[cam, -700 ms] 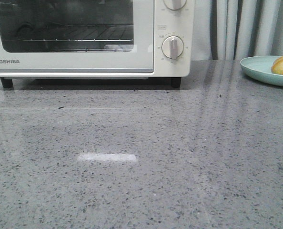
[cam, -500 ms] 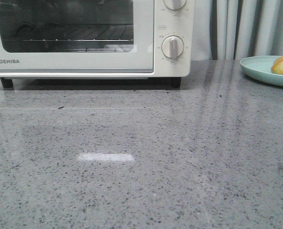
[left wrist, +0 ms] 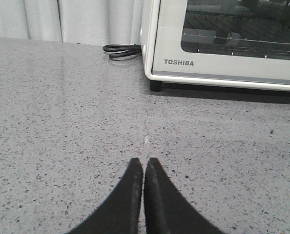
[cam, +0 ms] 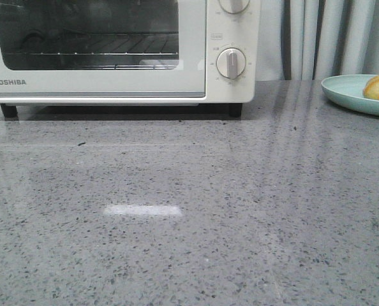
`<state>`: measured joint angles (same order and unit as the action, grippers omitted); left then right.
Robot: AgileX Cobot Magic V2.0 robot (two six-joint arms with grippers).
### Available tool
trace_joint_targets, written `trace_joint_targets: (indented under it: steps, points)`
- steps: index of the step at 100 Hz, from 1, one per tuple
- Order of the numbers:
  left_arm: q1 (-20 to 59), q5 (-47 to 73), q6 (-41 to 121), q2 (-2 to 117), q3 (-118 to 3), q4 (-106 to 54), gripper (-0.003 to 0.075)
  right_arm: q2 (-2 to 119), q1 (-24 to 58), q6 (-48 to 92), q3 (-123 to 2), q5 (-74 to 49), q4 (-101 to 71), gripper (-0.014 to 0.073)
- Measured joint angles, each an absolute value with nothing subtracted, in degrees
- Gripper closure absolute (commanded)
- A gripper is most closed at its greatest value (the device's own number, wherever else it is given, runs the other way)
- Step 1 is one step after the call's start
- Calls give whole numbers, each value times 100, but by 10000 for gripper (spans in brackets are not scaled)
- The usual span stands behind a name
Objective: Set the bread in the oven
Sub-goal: 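Move the left gripper toward the toaster oven door handle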
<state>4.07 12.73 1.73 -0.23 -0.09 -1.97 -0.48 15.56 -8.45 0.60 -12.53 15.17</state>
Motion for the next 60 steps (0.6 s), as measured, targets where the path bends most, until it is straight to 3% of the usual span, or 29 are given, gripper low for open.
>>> trace_joint_targets:
  steps: [41,60]
  points:
    - [407,1273,173,-23,-9,-212,741,-48,1556,-856,60,-204,1368,652]
    - [407,881,173,-23,-9,-1148,741,-48,1556,-881,60,216,908,651]
